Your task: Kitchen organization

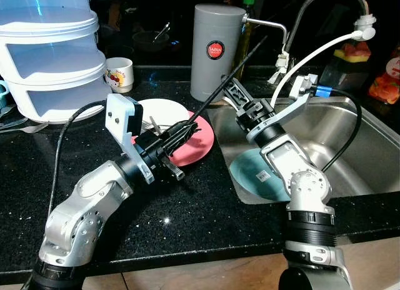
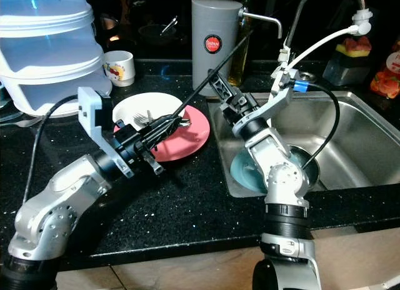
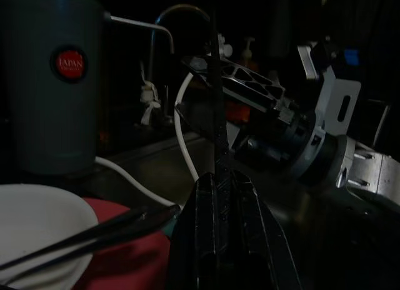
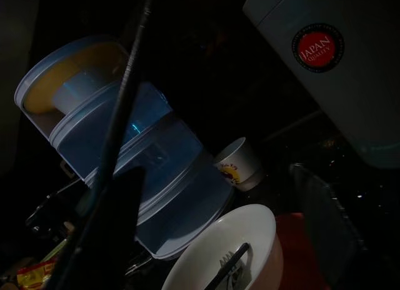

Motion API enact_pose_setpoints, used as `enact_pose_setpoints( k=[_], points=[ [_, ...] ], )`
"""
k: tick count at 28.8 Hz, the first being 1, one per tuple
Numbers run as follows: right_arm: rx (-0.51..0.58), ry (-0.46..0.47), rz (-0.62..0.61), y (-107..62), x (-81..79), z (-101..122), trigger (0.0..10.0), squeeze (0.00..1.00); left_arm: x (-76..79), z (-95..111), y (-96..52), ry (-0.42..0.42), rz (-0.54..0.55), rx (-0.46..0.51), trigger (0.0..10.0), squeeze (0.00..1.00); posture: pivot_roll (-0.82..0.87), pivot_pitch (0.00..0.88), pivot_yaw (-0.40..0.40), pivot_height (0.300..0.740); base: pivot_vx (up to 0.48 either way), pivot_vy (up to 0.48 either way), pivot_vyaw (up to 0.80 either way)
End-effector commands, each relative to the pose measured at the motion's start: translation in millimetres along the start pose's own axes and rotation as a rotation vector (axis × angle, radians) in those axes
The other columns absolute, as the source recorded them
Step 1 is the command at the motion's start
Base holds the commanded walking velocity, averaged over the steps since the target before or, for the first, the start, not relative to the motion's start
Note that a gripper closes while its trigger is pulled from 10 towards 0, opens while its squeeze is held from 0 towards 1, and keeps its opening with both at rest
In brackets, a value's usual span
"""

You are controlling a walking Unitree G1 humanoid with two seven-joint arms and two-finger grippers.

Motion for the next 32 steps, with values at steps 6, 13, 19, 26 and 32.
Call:
enact_pose_setpoints(
  k=[6,13,19,26,32],
  points=[
    [0.029,-0.004,-0.004,1.4,-4.8,6.3,8.8,0.00,-6.8,-4.1,0.7,0.007,0.054,-0.025,0.0,0.00,-0.01,0.021,-0.025,0.740,0.000,0.000,0.00],
    [0.055,0.012,-0.021,1.8,-3.1,11.0,10.0,0.00,-24.0,9.6,0.8,0.030,0.161,0.057,0.0,0.00,-0.01,0.019,-0.024,0.740,0.000,0.000,0.00],
    [0.081,0.039,-0.021,2.8,-4.5,16.8,10.0,0.00,-22.1,8.2,1.4,0.022,0.145,0.050,0.0,0.00,-0.01,0.030,-0.025,0.740,0.000,0.000,0.00],
    [0.069,0.049,0.018,3.5,-12.4,14.9,10.0,0.00,-8.1,-5.5,4.9,-0.005,0.077,-0.013,0.0,0.00,-0.01,0.033,-0.025,0.740,0.000,0.000,0.00],
    [0.037,0.039,0.068,3.2,-21.2,9.6,10.0,0.00,-0.2,-15.8,6.2,-0.019,0.030,-0.065,0.0,0.00,-0.01,0.036,-0.022,0.740,0.000,0.000,0.00]
  ],
)
Point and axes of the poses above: a point about 5 cm out from each wrist's last joint towards the gripper, its own y axis pointing out of the wrist towards the gripper, its own z axis along the axis of the wrist's last joint, x = y × z, the point moved 4 cm from there along y, pointing out of the wrist towards the gripper, and after that the axes turned 3 degrees about -y, right-handed, at the moved point
